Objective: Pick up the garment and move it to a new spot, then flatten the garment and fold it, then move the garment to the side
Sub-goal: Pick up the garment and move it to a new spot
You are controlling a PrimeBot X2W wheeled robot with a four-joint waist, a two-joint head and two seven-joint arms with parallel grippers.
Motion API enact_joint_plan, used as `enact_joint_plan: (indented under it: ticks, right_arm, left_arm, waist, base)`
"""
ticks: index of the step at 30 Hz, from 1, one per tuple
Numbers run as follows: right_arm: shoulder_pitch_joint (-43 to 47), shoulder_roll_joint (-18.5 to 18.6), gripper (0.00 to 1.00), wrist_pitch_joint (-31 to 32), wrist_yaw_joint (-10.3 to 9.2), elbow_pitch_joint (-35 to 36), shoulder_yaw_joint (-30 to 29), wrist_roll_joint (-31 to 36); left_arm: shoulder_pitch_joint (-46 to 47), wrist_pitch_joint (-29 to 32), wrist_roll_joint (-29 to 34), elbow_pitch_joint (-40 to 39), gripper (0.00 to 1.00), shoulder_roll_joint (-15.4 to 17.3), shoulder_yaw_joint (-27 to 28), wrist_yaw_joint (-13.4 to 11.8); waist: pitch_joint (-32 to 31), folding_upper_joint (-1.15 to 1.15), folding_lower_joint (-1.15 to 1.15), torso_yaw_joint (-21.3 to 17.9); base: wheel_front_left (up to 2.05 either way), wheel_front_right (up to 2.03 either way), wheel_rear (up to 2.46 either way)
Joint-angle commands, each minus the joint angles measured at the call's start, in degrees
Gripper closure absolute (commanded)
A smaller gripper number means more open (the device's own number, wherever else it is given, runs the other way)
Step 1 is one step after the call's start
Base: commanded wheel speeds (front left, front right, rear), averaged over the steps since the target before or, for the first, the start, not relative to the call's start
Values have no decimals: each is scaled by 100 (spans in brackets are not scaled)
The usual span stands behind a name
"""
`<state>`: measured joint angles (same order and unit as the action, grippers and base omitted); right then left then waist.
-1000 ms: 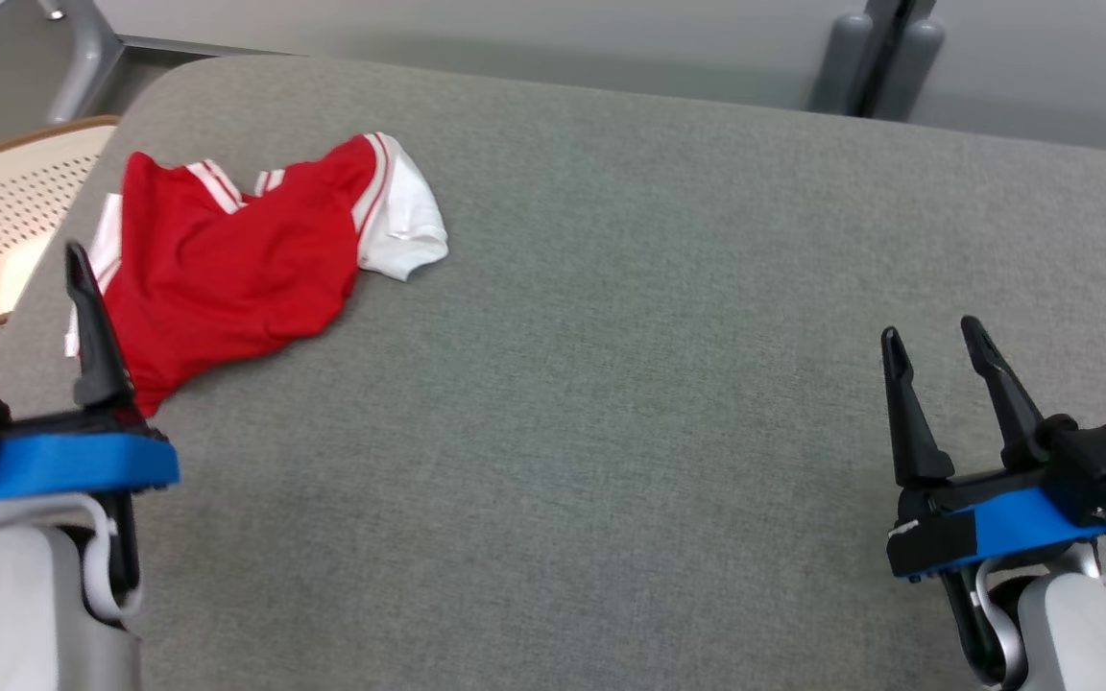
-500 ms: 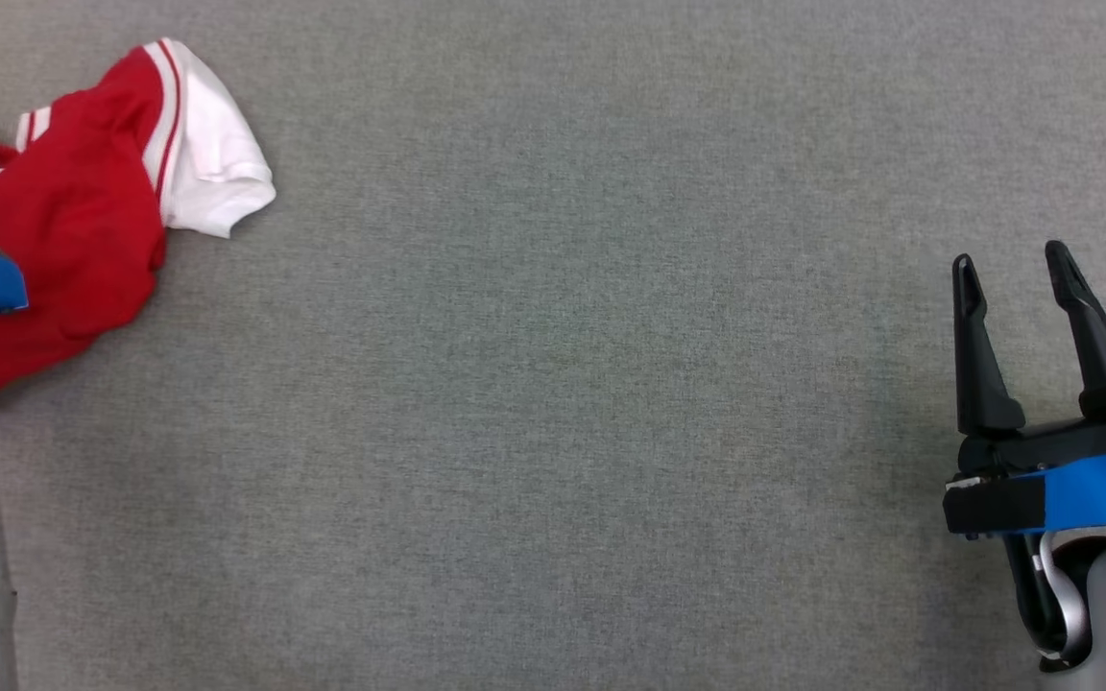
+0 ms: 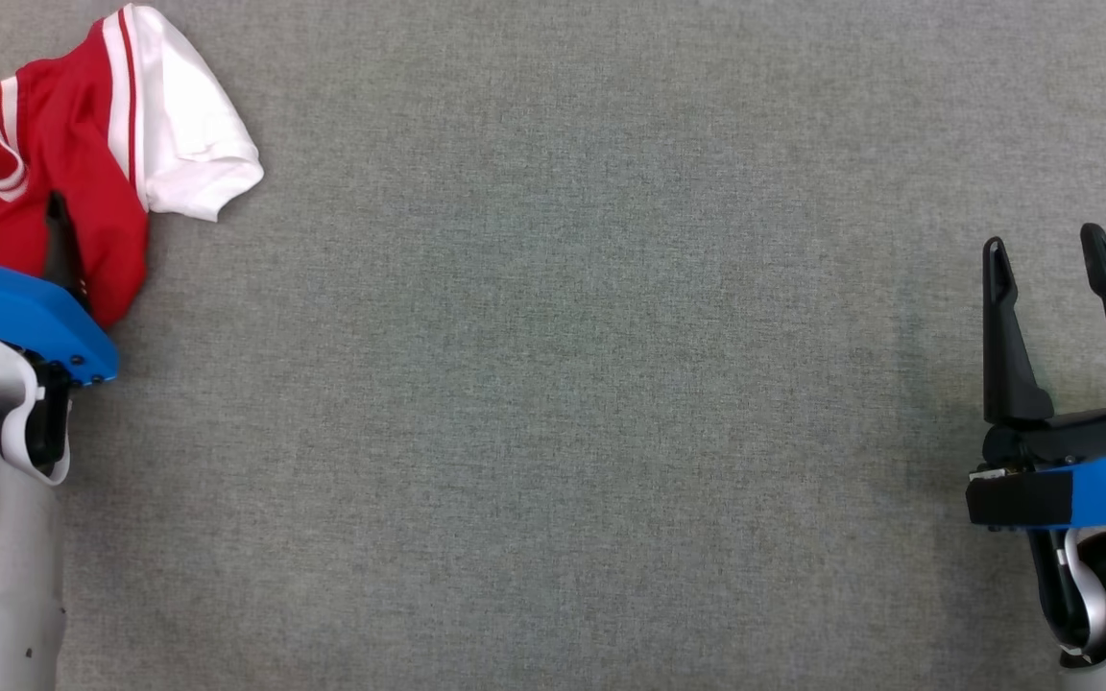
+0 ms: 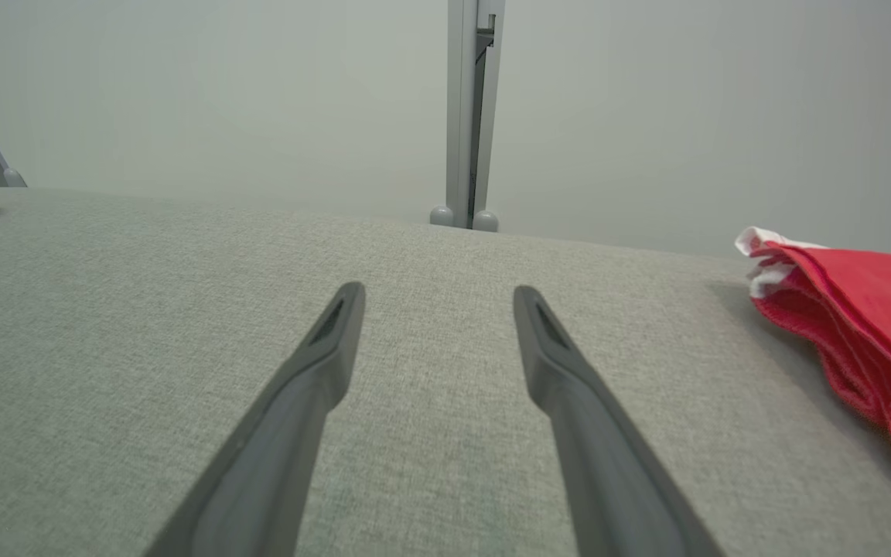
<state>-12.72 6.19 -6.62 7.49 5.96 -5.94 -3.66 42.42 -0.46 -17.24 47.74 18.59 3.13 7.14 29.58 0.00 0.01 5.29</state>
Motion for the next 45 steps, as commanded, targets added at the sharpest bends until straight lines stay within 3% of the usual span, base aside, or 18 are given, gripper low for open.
enact_joint_plan:
  ticks: [1, 6, 7, 8, 9, 10, 19, 29, 34, 45]
  right_arm:
    - [-78, 34, 0, 30, 1, 32, 18, 13]
    - [-119, 25, 0, 40, 1, 26, 98, 31]
    - [-130, 41, 0, 41, 1, -1, 132, 6]
    - [-130, 41, 0, 41, 1, -1, 132, 6]
    - [-136, 45, 0, 32, 1, -10, 131, -9]
    - [-141, 46, 0, 18, 1, -29, 134, -20]
    - [-65, -69, 0, -159, 1, -315, 88, -108]
    - [54, -236, 0, -431, 1, -804, 91, -277]
    - [128, -294, 0, -539, 1, -992, 53, -382]
    - [60, -329, 0, -769, 1, -1393, 117, -724]
  left_arm:
    - [60, 139, -99, 138, 0, -20, -121, 47]
    - [37, 409, -331, 373, 0, -46, -417, 47]
    - [47, 497, -478, 490, 50, -34, -541, 47]
    - [47, 497, -478, 490, 50, -34, -541, 47]
    - [54, 526, -528, 541, 96, -11, -592, 48]
    - [54, 546, -580, 588, 100, 22, -646, 48]
    - [300, -89, -736, 567, 100, 365, -961, 33]
    - [796, -1027, -312, -285, 100, 527, -1342, 7]
    - [994, -1065, -110, -1156, 100, 466, -1560, -61]
    - [1504, -382, -13, -3141, 100, 102, -2081, -86]
  waist:
    - [8, 0, -1, 15]
    - [-9, 0, -1, -5]
    - [-35, 0, -1, -37]
    - [-35, 0, -1, -37]
    - [-53, 0, -1, -59]
    - [-80, 0, -1, -84]
    - [-537, 0, -1, -316]
    - [-1215, 0, -1, -683]
    - [-1402, 0, -1, -981]
    - [-1439, 0, -1, -1959]
  base:
    - [0, 0, 0]
    - [0, 0, 0]
    - [0, 0, 0]
    - [0, 0, 0]
    - [0, 0, 0]
    - [0, 0, 0]
    - [0, 0, 0]
    - [0, 0, 0]
    - [0, 0, 0]
    - [0, 0, 0]
